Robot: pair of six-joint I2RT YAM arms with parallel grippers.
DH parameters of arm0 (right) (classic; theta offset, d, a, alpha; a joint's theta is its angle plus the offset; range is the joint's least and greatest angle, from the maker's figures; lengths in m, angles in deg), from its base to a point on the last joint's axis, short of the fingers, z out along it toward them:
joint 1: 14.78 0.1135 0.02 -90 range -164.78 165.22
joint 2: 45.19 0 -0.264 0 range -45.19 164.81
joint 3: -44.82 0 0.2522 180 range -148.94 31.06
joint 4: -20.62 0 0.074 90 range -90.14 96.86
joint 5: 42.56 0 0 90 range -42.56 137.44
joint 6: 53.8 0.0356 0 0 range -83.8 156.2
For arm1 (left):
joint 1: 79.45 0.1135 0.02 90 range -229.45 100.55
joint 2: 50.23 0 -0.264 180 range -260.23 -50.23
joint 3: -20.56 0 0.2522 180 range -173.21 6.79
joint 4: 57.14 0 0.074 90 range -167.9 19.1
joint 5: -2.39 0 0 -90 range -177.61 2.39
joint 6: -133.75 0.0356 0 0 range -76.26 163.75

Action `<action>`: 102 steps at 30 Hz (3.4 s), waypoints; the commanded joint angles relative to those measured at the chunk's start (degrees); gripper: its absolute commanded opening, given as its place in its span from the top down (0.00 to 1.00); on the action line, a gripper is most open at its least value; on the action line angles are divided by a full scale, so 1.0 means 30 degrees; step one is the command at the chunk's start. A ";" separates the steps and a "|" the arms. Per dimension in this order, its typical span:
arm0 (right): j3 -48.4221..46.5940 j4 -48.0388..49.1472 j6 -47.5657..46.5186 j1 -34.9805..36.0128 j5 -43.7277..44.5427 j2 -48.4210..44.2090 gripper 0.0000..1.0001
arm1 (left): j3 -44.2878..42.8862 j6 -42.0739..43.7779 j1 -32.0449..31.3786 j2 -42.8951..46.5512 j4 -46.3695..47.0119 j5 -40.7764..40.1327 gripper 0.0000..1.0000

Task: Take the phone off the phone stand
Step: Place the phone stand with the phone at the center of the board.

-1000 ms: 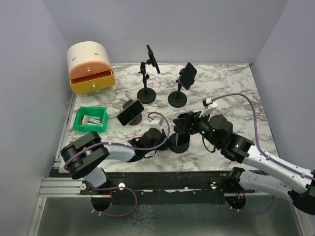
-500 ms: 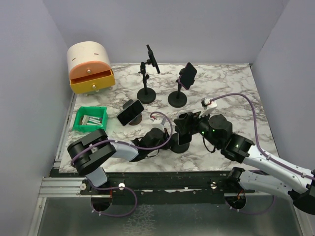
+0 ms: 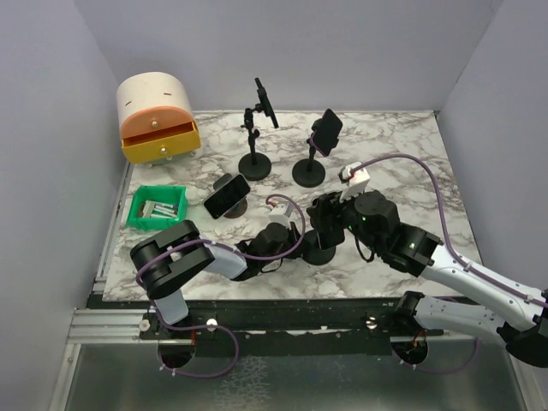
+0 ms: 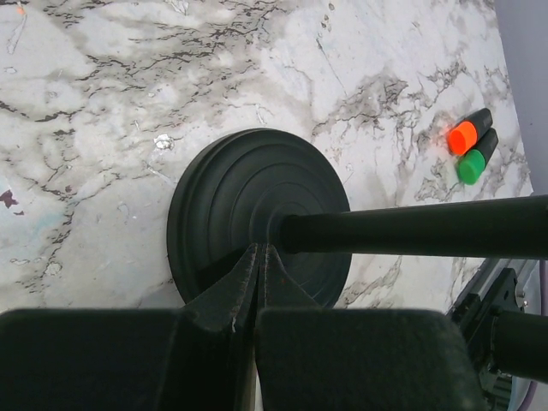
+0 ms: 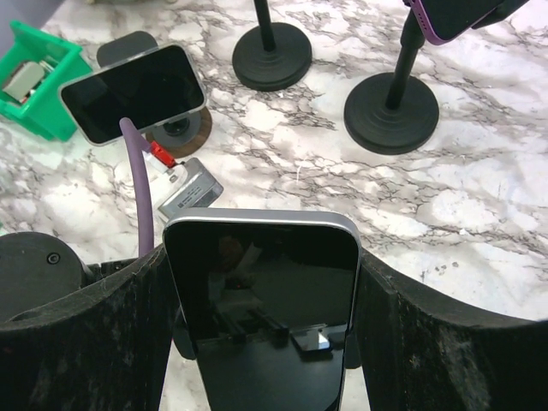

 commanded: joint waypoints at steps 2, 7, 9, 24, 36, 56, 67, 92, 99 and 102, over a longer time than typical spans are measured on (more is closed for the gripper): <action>-0.1287 -0.1672 -0.2258 -0.0008 0.2371 0.0378 0.72 | 0.0478 0.0090 -0.0083 -0.1167 -0.2532 -0.0864 1.00; -0.1667 -0.2360 -0.2738 -0.0006 0.3103 0.0693 0.72 | 0.0500 -0.0007 -0.0083 -0.1456 -0.2555 -0.1072 1.00; -0.1766 -0.2589 -0.2873 -0.0006 0.3387 0.0755 0.72 | 0.0457 0.0004 -0.0097 -0.1519 -0.2565 -0.1073 1.00; -0.2730 -0.3167 -0.1370 0.0018 0.1485 0.0384 0.60 | 0.0290 0.0319 -0.0258 0.0256 -0.2647 0.0035 1.00; -0.3194 -0.3729 -0.0054 0.0015 0.0463 0.0234 0.30 | 0.0361 0.0742 -0.0301 0.4214 -0.4699 -0.0166 0.78; -0.3382 -0.4632 0.0688 0.0014 -0.0518 -0.0100 0.06 | -0.0076 0.1883 -0.0288 0.8496 -0.8286 -0.1395 0.66; -0.3806 -0.5270 0.0231 0.0011 -0.1701 -0.0556 0.00 | -0.0633 0.2923 -0.0288 1.0302 -0.9985 -0.2178 0.61; -0.5581 -0.9415 0.0546 0.0002 0.1181 -0.1734 0.00 | -0.1172 0.4599 -0.0258 1.4622 -1.2973 -0.5709 0.36; -0.6012 -1.0164 0.1107 -0.0006 0.1566 -0.0174 0.00 | -0.1535 0.5397 -0.0258 1.6175 -1.3416 -0.7769 0.04; -0.6303 -1.0306 0.1132 -0.0009 0.1096 0.0129 0.00 | -0.1903 0.5616 -0.0258 1.6736 -1.4335 -0.8699 0.01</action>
